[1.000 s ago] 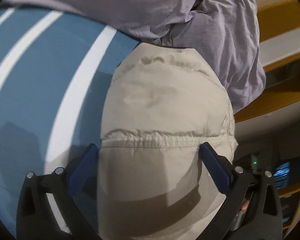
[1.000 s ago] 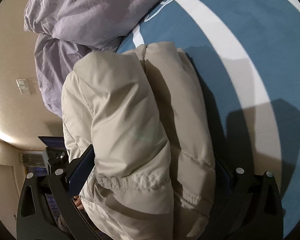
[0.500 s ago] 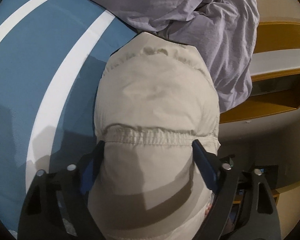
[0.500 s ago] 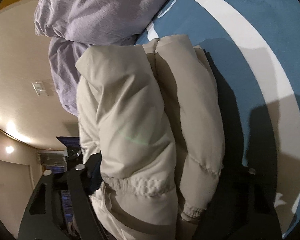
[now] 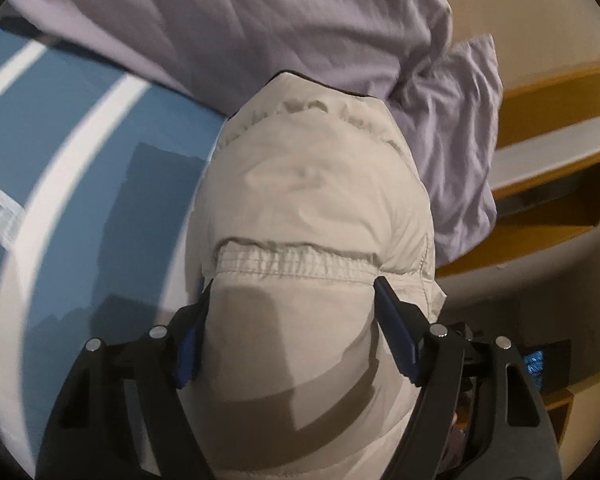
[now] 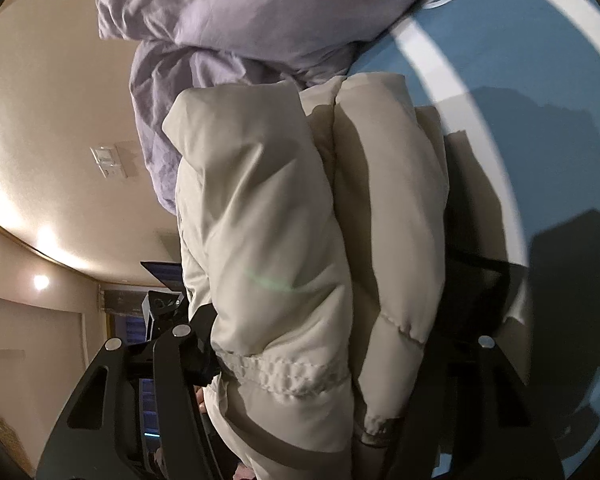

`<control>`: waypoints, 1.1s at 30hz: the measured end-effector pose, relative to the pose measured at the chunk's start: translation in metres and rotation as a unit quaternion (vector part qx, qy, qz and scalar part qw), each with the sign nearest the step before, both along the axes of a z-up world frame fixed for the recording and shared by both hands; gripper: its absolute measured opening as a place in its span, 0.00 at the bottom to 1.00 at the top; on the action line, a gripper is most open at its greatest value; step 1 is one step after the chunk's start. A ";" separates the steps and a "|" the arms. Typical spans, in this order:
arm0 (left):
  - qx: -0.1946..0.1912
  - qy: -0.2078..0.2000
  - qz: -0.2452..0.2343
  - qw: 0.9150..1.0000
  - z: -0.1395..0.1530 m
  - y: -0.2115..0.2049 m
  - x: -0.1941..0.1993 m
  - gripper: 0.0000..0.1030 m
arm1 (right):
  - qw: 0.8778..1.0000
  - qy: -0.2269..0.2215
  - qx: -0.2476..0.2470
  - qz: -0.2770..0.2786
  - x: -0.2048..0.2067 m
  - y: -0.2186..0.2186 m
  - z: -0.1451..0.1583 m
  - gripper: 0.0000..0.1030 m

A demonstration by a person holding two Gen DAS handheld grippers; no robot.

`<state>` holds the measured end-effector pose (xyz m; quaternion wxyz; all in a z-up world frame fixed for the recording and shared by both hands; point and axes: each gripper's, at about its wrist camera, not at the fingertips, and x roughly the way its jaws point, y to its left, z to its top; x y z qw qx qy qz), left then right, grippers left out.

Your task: Fold large clothes

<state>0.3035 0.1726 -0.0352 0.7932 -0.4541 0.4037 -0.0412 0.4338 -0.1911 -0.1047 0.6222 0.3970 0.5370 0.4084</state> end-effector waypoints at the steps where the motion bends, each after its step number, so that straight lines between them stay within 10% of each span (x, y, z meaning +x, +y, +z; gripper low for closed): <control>1: 0.004 0.001 0.004 1.000 0.000 0.005 0.001 0.72 | 1.000 0.000 -0.006 0.003 0.003 0.009 0.001 0.58; 10: 0.077 0.035 0.047 0.995 -0.015 0.028 0.009 0.79 | 0.996 0.005 -0.089 -0.012 0.003 0.030 -0.008 0.75; 18: 0.210 0.034 0.066 0.975 0.025 0.015 0.004 0.82 | 0.981 -0.064 -0.175 -0.055 -0.002 0.003 0.034 0.78; 33: 0.391 -0.019 0.014 0.920 0.059 -0.068 0.024 0.83 | 0.866 -0.347 -0.353 -0.074 -0.043 0.081 0.108 0.55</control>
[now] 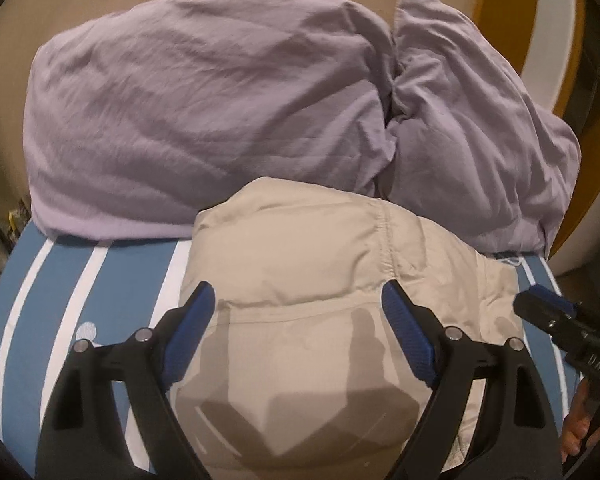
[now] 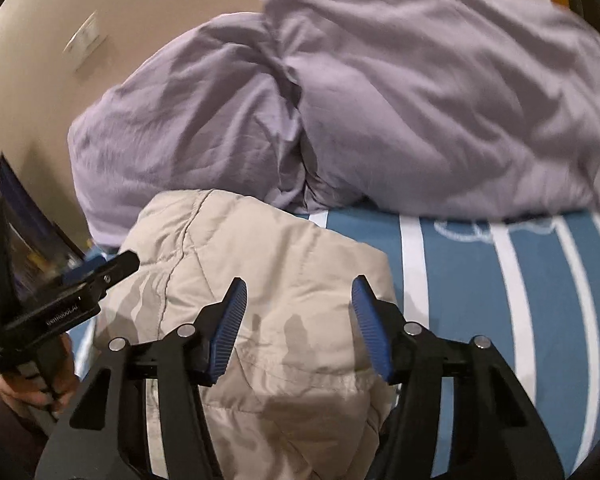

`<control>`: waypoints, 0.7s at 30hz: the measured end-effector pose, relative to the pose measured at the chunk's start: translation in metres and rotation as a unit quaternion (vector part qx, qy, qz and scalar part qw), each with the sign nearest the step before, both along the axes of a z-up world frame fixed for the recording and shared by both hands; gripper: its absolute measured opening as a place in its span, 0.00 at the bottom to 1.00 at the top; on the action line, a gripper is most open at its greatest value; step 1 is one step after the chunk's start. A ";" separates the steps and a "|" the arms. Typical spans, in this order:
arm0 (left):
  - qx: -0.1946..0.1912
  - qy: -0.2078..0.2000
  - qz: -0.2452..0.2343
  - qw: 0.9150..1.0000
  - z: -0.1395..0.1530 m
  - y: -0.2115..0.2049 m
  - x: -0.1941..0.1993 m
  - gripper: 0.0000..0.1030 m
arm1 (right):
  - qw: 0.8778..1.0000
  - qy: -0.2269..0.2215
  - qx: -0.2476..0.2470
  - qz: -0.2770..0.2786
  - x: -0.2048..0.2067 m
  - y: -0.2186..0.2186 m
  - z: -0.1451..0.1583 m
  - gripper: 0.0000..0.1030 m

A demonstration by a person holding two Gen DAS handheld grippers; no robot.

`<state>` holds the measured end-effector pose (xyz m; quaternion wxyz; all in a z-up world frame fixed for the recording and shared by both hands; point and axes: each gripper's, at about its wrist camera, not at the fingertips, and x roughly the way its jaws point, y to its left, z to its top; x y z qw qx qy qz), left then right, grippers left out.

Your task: Fold large clothes

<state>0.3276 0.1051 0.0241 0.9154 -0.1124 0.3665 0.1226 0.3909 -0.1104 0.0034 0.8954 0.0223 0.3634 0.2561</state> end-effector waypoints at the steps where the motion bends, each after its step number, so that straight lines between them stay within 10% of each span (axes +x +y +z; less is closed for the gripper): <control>1: 0.007 0.002 -0.003 1.000 -0.001 -0.003 0.001 0.83 | 1.000 -0.013 -0.013 0.002 -0.002 0.005 -0.002 0.55; 21: 0.053 0.027 -0.022 0.998 -0.042 -0.010 0.018 0.95 | 0.998 0.004 -0.057 -0.001 0.002 0.019 -0.057 0.55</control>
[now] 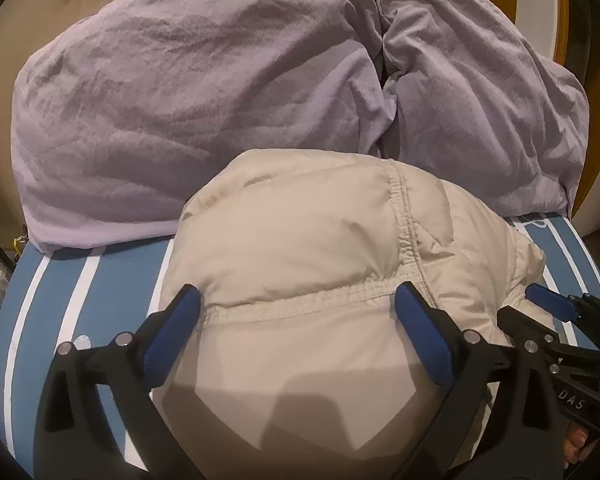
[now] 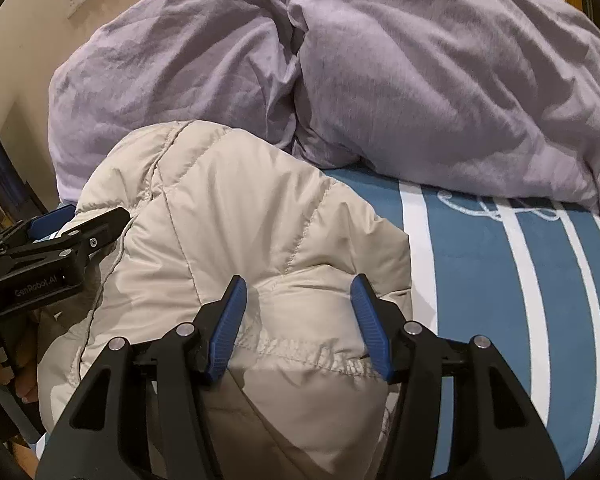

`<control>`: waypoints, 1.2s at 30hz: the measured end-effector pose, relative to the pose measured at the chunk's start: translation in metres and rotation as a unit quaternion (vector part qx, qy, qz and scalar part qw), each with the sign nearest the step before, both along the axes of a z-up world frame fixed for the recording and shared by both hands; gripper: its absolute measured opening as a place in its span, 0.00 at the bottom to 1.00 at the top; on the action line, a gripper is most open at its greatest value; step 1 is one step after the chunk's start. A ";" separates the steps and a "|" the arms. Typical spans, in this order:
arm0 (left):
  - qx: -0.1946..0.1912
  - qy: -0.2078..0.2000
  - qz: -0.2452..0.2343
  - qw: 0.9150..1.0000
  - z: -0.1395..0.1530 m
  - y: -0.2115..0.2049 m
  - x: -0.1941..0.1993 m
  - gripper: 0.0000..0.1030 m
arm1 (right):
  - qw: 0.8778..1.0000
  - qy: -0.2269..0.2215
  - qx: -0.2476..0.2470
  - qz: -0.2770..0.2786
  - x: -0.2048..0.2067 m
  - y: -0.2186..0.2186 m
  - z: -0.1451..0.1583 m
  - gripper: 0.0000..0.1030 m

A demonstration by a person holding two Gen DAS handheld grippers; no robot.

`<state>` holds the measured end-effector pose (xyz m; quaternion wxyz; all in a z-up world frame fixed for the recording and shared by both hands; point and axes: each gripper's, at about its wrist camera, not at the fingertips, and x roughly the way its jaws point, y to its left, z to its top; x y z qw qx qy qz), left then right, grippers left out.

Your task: Fold large clothes

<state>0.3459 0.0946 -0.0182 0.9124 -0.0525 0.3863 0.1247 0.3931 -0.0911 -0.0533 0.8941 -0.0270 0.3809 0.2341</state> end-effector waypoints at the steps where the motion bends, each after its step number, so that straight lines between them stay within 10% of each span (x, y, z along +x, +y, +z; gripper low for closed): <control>1: 0.000 0.000 0.000 1.000 -0.001 0.000 0.001 0.95 | 1.000 0.001 0.000 0.000 0.000 0.000 -0.001 0.55; 12: 0.006 0.001 0.005 1.000 -0.005 0.001 0.002 0.97 | 1.000 0.024 -0.004 -0.005 0.003 0.001 -0.004 0.57; 16: -0.005 -0.002 0.015 1.000 0.004 0.002 -0.010 0.97 | 0.999 0.034 -0.006 -0.011 0.000 -0.004 0.009 0.72; 22: -0.018 -0.008 0.018 1.000 0.022 -0.004 -0.044 0.97 | 0.999 0.038 0.000 -0.025 -0.020 -0.017 0.028 0.93; 36: -0.053 -0.015 0.018 0.998 0.049 -0.017 -0.142 0.98 | 0.999 0.031 -0.016 -0.035 -0.100 -0.031 0.051 0.99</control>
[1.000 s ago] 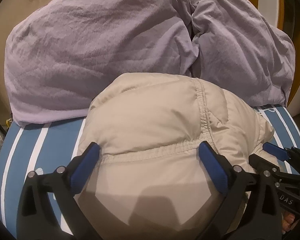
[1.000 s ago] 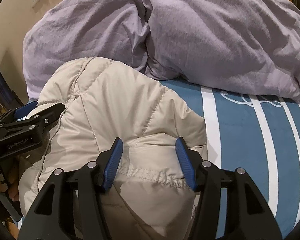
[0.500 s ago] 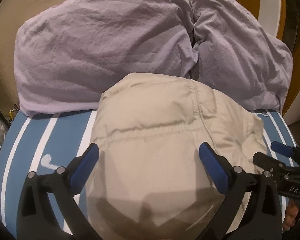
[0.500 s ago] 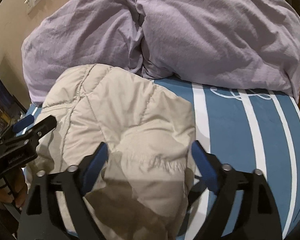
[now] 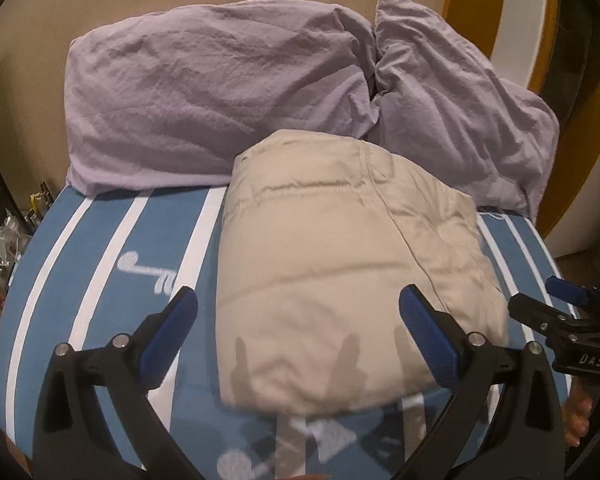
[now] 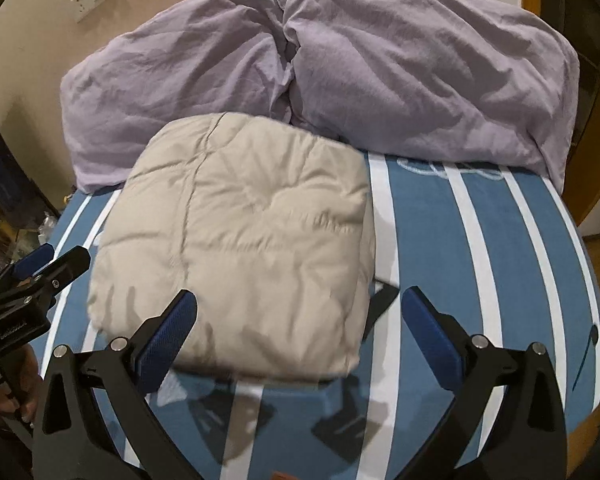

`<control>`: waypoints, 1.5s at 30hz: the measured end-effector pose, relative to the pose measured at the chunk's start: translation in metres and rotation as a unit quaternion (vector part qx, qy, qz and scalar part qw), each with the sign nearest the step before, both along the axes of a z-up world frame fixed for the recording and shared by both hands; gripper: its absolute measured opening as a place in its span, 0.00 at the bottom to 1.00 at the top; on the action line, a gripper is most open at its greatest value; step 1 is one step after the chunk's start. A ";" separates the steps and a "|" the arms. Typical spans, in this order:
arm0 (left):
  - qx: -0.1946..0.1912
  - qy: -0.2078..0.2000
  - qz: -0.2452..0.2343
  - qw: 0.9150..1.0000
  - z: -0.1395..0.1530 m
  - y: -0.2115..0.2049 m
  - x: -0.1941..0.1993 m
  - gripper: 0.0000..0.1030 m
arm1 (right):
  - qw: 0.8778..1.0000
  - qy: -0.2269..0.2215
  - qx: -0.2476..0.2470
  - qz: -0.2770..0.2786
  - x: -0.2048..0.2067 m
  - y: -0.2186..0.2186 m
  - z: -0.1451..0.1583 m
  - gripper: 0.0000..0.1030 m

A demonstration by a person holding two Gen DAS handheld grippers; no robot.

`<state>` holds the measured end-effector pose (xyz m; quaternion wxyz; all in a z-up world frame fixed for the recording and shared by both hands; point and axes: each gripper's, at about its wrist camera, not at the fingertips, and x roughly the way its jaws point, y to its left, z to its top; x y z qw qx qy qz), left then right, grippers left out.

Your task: Fold large clothes

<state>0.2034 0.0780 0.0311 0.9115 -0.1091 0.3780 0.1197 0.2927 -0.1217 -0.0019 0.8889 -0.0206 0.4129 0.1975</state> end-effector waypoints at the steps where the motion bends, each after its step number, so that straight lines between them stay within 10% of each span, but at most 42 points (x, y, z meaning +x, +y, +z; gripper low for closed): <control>1: -0.003 -0.002 -0.002 1.000 0.002 -0.002 -0.010 0.98 | 1.000 0.002 0.001 0.000 -0.006 -0.001 0.000 0.99; 21: -0.052 0.012 -0.018 0.998 -0.004 -0.021 -0.108 0.98 | 0.999 0.037 0.021 -0.013 -0.113 -0.018 -0.016 0.99; 45: -0.080 0.006 -0.023 0.996 -0.010 -0.030 -0.127 0.98 | 0.998 0.032 0.047 -0.020 -0.129 -0.018 -0.017 0.99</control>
